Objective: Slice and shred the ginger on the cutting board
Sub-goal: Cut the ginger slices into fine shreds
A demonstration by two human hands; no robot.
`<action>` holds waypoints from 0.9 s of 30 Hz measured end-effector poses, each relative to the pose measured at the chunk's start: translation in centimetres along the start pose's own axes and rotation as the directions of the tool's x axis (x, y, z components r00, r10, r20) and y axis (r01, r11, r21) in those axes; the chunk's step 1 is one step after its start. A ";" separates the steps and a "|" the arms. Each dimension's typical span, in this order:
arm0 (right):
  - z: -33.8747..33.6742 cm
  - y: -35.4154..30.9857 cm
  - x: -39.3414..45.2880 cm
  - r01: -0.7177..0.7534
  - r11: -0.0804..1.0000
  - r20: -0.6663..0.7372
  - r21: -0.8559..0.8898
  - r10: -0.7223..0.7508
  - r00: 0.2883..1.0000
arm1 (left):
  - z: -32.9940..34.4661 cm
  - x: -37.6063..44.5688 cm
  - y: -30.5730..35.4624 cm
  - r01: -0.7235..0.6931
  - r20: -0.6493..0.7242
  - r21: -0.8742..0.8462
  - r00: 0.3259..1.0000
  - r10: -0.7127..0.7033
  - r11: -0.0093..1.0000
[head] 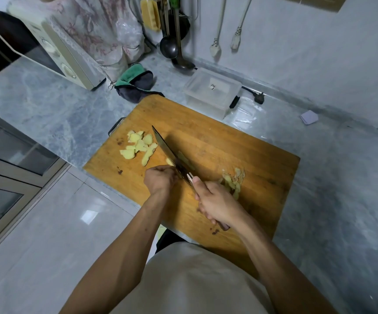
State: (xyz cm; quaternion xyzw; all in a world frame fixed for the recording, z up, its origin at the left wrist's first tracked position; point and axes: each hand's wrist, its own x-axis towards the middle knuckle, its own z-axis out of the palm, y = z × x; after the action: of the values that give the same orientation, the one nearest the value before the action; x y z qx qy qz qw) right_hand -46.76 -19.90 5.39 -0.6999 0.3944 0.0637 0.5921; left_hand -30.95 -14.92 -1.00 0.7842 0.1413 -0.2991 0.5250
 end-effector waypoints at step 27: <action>0.7 0.2 -1.0 0.019 0.999 -0.021 -0.049 -0.020 1.000 | -0.1 0.5 -0.3 -0.137 0.032 0.109 0.990 0.134 0.985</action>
State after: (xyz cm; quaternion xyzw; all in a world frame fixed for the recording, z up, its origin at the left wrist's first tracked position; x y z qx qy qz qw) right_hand -47.28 -18.77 5.60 -0.7185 0.3921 0.0602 0.5713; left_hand -30.66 -14.72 -1.52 0.8160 0.0645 -0.2799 0.5016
